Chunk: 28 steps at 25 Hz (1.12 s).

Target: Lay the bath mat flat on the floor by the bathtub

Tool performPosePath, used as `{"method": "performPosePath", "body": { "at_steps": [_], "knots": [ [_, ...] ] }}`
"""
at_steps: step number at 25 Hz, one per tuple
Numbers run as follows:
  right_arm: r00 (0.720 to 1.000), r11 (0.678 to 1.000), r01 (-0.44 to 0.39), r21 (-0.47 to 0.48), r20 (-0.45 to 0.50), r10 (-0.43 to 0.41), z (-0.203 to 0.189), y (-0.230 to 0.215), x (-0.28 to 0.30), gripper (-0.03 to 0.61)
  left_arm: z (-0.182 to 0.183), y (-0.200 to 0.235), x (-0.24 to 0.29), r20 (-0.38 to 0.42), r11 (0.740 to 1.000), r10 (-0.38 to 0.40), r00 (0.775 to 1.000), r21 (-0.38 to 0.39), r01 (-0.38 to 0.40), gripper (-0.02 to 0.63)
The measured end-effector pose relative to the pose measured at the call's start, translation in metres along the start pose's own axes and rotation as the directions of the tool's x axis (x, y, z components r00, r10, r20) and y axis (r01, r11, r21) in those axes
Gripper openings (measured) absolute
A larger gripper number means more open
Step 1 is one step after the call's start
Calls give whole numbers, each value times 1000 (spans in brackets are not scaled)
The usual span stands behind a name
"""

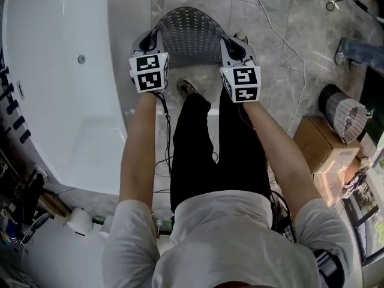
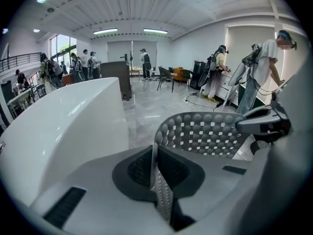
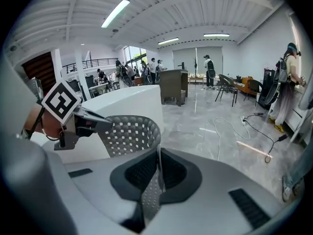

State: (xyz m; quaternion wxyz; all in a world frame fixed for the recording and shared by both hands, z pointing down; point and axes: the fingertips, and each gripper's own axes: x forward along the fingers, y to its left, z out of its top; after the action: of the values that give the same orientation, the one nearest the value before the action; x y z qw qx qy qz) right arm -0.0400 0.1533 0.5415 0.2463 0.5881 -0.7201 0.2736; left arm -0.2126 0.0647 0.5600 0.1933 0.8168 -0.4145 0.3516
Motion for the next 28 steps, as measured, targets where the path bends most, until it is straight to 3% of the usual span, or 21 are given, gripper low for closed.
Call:
{"method": "performPosePath", "body": {
  "at_steps": [6,13,17,22,28],
  "knots": [
    [1000,999,-13,-31,-20,12,20,-50,49,21,21,10,49,13,995,41,999,-87,-39,20],
    [988,992,-124,-24,-91,121,32,-81,110,21,43,19,119,-72,987,92,993,-128,-101,20],
    [978,983,-178,-45,-119,171,35,-98,150,21,42,20,151,-132,984,112,985,-125,-129,20],
    [974,982,-189,-2,-126,188,41,-122,184,21,52,37,172,-171,976,139,975,-143,-164,20],
    [971,981,-192,-12,-151,188,41,-134,206,21,55,33,189,-197,985,113,974,-107,-136,20]
  ]
}}
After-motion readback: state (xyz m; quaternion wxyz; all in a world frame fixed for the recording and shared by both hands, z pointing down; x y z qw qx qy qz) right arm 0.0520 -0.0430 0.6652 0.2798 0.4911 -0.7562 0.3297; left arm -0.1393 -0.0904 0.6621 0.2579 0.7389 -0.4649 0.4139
